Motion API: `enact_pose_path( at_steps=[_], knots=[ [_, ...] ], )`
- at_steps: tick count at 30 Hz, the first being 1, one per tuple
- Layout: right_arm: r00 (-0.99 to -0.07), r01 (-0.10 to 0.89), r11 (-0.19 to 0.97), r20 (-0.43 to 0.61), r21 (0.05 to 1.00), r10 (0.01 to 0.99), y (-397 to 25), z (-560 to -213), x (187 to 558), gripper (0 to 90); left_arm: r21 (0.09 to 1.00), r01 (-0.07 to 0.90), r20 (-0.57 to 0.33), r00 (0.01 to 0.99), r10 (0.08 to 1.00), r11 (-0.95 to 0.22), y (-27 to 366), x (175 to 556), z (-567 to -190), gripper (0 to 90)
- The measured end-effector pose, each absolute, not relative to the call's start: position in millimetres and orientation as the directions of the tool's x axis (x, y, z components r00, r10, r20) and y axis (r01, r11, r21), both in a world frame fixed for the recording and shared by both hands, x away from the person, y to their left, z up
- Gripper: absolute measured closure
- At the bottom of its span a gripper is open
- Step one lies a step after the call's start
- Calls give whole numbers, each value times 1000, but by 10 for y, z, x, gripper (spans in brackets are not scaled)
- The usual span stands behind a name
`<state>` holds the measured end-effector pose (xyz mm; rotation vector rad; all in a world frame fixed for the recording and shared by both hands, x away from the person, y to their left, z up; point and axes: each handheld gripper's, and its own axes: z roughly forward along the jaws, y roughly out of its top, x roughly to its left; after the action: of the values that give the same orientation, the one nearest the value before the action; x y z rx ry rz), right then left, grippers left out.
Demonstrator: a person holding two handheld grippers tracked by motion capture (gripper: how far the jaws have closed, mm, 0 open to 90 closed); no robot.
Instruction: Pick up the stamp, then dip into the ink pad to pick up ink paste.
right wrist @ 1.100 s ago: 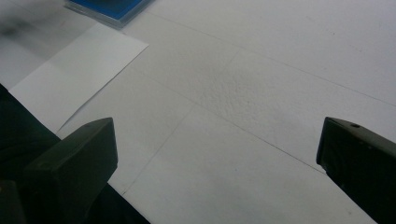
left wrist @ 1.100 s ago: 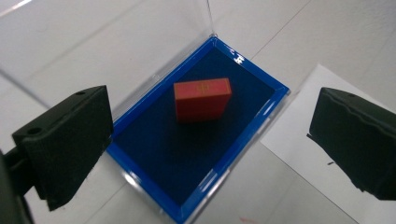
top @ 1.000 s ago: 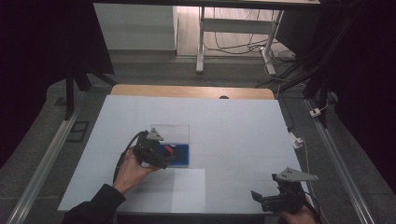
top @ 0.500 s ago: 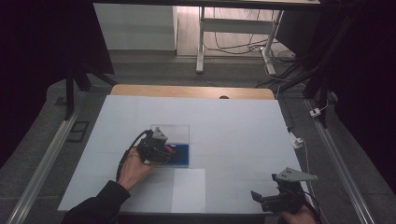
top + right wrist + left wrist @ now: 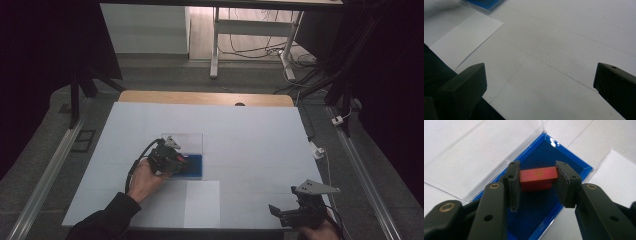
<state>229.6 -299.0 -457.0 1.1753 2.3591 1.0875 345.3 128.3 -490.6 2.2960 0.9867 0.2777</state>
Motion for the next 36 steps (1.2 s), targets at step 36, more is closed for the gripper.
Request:
enact_pose_path(
  at_steps=[36],
  knots=[
    [-630,555,389,67,736,773,-2981,-4570,2288,0,647,559,-86,729,679,-519,1286,3411,-4783,580]
  ],
)
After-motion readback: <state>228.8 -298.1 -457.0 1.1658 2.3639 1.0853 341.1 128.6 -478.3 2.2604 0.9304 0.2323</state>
